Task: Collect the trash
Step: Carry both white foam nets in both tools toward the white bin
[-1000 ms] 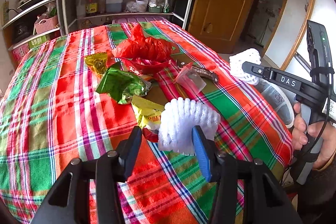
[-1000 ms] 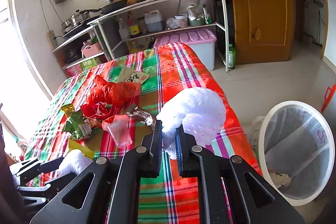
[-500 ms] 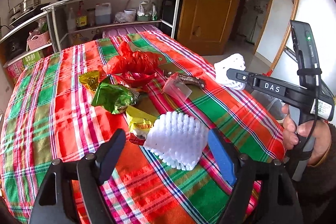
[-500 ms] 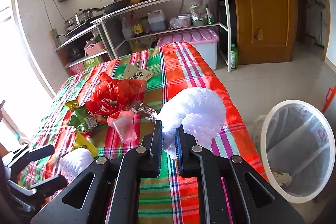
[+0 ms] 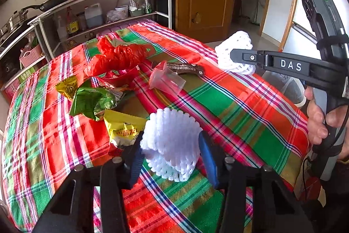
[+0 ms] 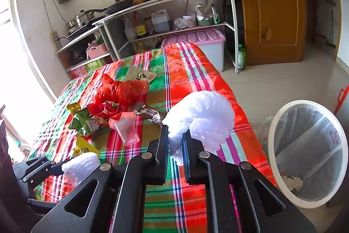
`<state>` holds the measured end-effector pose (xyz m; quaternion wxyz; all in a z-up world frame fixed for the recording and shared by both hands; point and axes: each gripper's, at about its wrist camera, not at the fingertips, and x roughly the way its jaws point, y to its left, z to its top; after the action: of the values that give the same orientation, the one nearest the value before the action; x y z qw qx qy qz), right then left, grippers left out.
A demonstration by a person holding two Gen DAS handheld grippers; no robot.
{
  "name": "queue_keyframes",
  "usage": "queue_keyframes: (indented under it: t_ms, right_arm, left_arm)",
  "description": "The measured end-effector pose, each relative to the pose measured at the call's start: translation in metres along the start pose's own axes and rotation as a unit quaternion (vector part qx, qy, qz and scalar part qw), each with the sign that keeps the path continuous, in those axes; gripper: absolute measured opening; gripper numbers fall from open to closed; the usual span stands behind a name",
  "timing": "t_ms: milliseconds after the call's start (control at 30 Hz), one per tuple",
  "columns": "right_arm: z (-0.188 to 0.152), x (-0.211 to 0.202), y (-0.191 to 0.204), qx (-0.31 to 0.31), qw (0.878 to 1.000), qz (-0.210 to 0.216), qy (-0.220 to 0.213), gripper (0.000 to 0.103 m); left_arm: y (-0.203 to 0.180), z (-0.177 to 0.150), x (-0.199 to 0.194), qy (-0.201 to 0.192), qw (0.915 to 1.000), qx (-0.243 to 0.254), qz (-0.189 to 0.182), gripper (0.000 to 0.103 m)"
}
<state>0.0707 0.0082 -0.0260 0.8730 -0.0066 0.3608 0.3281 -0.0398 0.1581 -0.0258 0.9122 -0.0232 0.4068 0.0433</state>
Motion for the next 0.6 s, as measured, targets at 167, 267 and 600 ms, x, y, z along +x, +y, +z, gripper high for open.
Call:
queue_keyframes:
  t_ms: [167, 267, 600]
  right_arm:
    - [-0.001, -0.001, -0.003, 0.005, 1.000, -0.001, 0.000, 0.012]
    - [-0.001, -0.005, -0.007, 0.008, 1.000, -0.002, -0.004, 0.012]
    - [0.000, -0.028, -0.027, 0.024, 0.999, -0.013, -0.025, 0.012]
  left_arm:
    - [-0.002, 0.004, -0.003, -0.008, 0.9999, 0.002, -0.006, 0.025]
    - [-0.003, 0.008, -0.006, -0.012, 0.9998, -0.003, -0.016, 0.023]
    - [-0.025, 0.036, -0.012, -0.038, 0.9982, 0.011, -0.045, 0.023]
